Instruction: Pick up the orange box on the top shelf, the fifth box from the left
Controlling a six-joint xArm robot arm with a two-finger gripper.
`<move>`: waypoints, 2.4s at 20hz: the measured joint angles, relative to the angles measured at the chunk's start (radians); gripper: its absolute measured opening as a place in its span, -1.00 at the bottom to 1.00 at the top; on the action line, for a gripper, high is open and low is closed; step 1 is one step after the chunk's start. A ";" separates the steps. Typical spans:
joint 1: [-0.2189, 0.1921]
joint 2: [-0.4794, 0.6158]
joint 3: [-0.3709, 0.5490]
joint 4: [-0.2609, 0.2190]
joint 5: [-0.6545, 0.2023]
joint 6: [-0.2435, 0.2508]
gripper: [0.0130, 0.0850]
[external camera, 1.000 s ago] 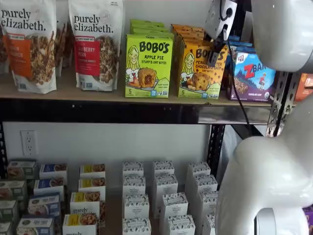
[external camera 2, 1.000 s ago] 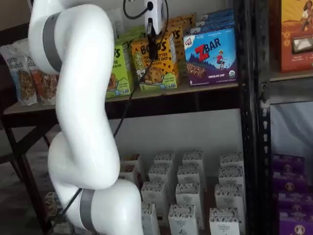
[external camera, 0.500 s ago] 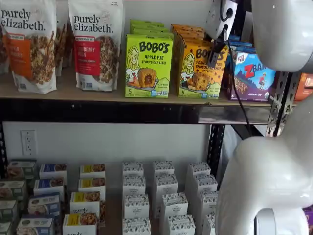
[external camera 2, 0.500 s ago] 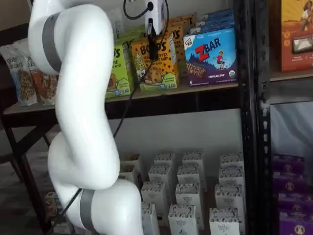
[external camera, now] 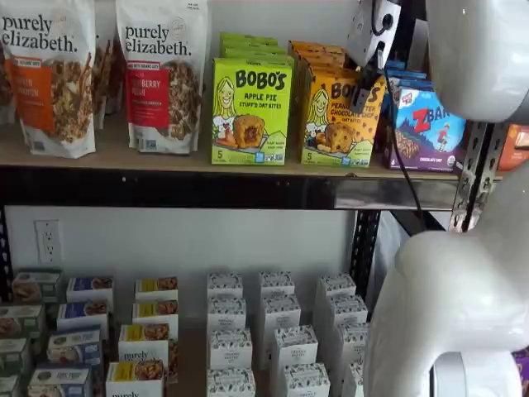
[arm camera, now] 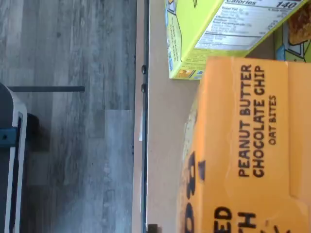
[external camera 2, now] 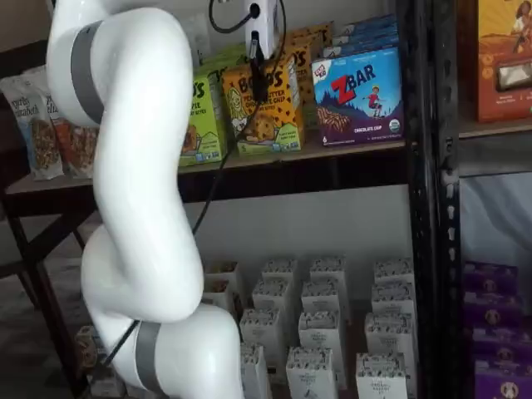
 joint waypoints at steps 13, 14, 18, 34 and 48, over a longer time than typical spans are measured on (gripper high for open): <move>0.001 -0.008 0.007 0.010 -0.003 0.003 -0.33; 0.001 -0.008 0.006 0.011 -0.002 0.003 -0.44; 0.005 -0.003 -0.002 0.002 0.009 0.007 -0.44; -0.008 -0.065 -0.016 0.039 0.114 0.019 -0.44; -0.002 -0.220 0.089 0.022 0.202 0.032 -0.44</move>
